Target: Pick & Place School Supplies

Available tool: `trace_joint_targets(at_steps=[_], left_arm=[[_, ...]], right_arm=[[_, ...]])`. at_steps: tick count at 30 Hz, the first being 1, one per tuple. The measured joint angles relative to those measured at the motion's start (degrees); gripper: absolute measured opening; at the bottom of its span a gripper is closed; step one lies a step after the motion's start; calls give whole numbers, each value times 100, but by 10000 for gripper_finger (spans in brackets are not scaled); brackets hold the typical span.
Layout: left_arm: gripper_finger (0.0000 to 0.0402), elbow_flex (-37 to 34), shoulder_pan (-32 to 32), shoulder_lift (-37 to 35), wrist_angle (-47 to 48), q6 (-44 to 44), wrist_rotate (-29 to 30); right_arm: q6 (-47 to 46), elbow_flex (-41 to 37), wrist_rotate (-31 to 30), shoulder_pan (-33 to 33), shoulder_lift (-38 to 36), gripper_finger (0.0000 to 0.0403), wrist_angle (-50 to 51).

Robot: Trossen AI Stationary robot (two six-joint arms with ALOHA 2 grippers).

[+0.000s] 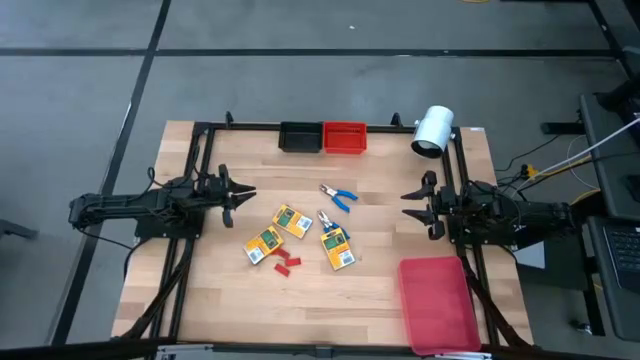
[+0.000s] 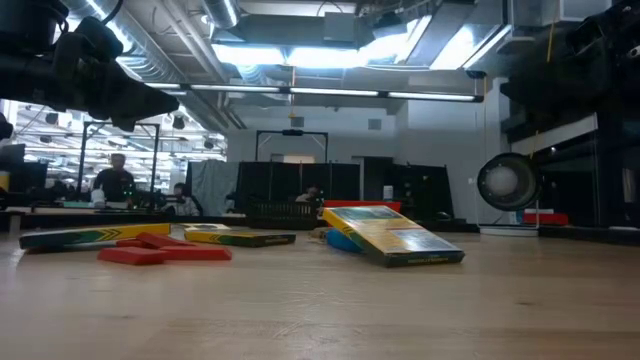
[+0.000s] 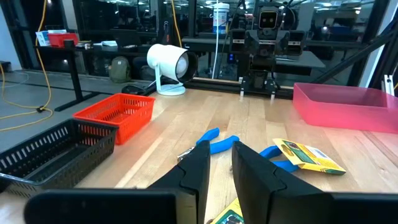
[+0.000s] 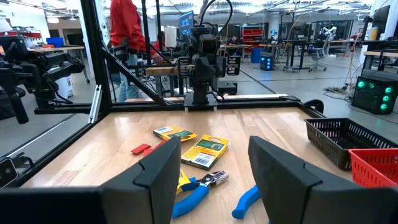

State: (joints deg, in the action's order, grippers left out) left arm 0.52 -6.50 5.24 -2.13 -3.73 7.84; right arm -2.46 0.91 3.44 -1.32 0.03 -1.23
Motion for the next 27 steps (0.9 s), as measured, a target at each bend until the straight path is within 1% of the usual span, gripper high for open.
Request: trace_joint_targets(at_steps=[10, 11, 12, 14, 16, 18, 20, 22, 23, 24, 27], left_arm=[[63, 0, 0, 0, 0, 0, 0], [63, 2, 0, 0, 0, 0, 0], [63, 1, 0, 0, 0, 0, 0], [63, 2, 2, 1, 0, -2, 0], [63, 1, 1, 0, 0, 0, 0], [63, 1, 1, 0, 0, -2, 0], [63, 0, 0, 0, 0, 0, 0], [63, 0, 0, 0, 0, -1, 0], [63, 0, 0, 0, 0, -1, 0], [63, 0, 2, 2, 0, -2, 0], [63, 0, 0, 0, 0, -2, 0]], right_arm=[[5, 1, 0, -2, 0, 194, 0], [126, 0, -14, -1, 0, 194, 0], [492, 0, -156, -16, -2, 194, -1], [1488, 0, -750, -52, -1, 194, -9], [2295, 0, -1171, -61, -2, 194, -82], [2738, 0, -1445, -59, 0, 194, -120], [2843, 0, -1592, -61, 0, 194, -134], [2609, 0, -1614, -59, 0, 194, -154], [2271, 0, -1588, -59, 0, 194, -170], [1654, 0, -1433, -51, -1, 194, -170], [-1299, 0, -303, 13, 0, 194, -127]])
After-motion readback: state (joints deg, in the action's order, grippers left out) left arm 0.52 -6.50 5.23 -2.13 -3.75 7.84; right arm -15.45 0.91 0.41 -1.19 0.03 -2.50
